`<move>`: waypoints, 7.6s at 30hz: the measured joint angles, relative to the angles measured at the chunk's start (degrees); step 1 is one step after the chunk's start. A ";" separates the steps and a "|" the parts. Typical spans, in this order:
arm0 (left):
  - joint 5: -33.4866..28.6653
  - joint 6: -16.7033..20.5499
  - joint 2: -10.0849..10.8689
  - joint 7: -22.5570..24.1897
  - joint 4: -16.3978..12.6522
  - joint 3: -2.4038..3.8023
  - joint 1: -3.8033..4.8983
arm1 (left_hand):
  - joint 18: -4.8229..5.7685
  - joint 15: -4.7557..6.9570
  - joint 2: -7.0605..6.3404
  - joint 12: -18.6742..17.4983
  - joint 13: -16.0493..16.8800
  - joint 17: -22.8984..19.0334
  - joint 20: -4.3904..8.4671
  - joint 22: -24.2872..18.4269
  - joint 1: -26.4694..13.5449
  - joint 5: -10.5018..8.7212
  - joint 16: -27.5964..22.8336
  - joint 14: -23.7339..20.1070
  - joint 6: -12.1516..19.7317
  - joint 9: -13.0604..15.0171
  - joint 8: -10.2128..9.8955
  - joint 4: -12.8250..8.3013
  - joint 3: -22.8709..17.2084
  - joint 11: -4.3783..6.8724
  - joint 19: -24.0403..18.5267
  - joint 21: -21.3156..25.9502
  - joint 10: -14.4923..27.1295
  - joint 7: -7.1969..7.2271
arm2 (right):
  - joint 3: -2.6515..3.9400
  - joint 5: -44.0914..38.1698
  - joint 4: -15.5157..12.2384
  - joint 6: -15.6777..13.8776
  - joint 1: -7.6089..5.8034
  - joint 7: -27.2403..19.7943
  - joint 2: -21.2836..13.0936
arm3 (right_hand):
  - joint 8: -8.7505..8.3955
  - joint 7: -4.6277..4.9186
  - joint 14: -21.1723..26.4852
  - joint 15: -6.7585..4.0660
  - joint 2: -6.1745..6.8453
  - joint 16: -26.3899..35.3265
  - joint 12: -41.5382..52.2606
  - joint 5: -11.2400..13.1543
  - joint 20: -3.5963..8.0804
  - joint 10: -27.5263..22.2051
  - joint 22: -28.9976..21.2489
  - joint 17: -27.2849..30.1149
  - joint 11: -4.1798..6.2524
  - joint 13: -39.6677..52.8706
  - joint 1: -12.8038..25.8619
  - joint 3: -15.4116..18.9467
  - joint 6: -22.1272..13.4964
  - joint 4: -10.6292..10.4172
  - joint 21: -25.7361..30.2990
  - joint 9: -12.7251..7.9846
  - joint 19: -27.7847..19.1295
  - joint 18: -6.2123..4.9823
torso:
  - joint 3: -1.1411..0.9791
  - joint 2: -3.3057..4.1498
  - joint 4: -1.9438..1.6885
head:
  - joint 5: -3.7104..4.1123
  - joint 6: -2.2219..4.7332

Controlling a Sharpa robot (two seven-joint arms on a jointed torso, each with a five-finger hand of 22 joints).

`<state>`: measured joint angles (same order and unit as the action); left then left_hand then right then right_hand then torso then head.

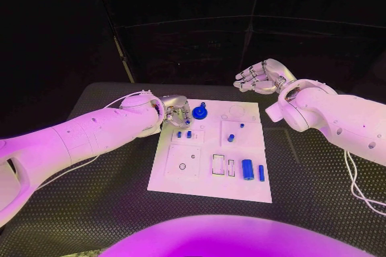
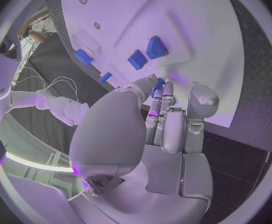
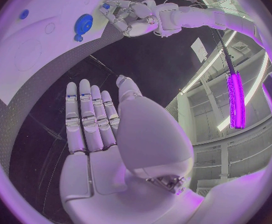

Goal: Assemble the parts on the task board

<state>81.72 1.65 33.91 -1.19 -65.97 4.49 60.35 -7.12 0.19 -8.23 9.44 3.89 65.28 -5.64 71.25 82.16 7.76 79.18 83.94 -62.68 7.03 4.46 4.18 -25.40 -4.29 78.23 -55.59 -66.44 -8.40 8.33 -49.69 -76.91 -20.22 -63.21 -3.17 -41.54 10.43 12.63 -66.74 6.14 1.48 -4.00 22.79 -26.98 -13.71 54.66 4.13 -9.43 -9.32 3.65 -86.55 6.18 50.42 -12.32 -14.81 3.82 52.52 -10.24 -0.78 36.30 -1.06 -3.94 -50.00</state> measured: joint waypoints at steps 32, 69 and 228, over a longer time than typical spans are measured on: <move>0.00 0.02 0.66 -0.05 -0.19 -0.01 -0.12 | 0.00 -0.92 -2.72 -4.65 -0.16 -1.90 -0.69 -0.48 -1.32 0.00 -0.35 -0.08 8.14 -3.21 -0.84 -0.45 -0.43 -1.67 -0.69 2.48 4.14 0.63 | -0.08 0.01 0.47 0.11 0.00 0.18 -0.05 | -0.23 0.00 0.00 0.00 0.00 0.00 -0.22 0.00 0.00 -0.01 -0.04 0.09 -0.01 0.00 0.00 0.00 0.00 0.01 0.22 0.00 0.00 0.00 | 0.03 0.00 0.00 | 0.01 0.00; -25.65 8.45 10.94 5.43 -5.16 1.75 -0.12 | -2.65 -0.10 -1.55 -1.68 0.72 -20.76 -0.09 -10.68 -0.92 0.00 -11.96 -6.55 1.03 -2.51 1.78 -0.96 0.45 -0.11 -8.28 23.41 -1.54 -0.31 | -0.12 -25.00 -2.61 7.34 1.56 5.91 -5.15 | -1.86 -4.72 -17.30 -6.88 2.25 -26.38 -7.23 7.38 9.64 13.64 12.00 -14.28 6.04 0.03 -3.95 -8.17 10.65 3.39 -20.19 -0.06 16.38 0.00 | 0.13 -0.07 0.00 | 2.94 0.00; -71.29 9.42 15.49 21.90 -16.27 1.77 -2.65 | -2.57 -1.12 -0.47 -1.45 0.35 -34.41 -0.81 -13.59 -0.31 0.23 -22.37 -12.78 2.18 -3.00 0.66 -2.53 0.17 -1.85 -10.83 28.24 1.03 -1.83 | -2.06 -44.52 -16.09 3.93 10.96 12.00 6.56 | -6.23 -4.27 -17.29 -6.45 5.60 -72.43 -16.91 15.63 7.98 15.67 46.55 -54.42 5.23 0.21 2.27 -32.36 14.78 8.67 -54.80 0.25 16.60 1.79 | 0.22 0.03 -0.11 | -4.98 0.00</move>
<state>10.43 11.07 49.40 20.71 -82.24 6.26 57.70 -9.69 -0.92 -8.71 7.99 4.24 30.87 -6.45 57.66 81.85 7.99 56.80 71.16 -60.50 4.02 5.11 1.65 -25.23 -6.15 67.40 -27.35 -65.41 -10.23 6.26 -94.21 -93.01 -16.29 -52.25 8.84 -34.98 4.20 8.37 -84.03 -0.31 7.08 -76.42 5.87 -11.35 -5.74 70.33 50.67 -63.84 -4.10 3.86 -84.28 -26.18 65.19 -3.66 -69.61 4.07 69.12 -8.45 -0.56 36.33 -1.17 -8.92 -50.00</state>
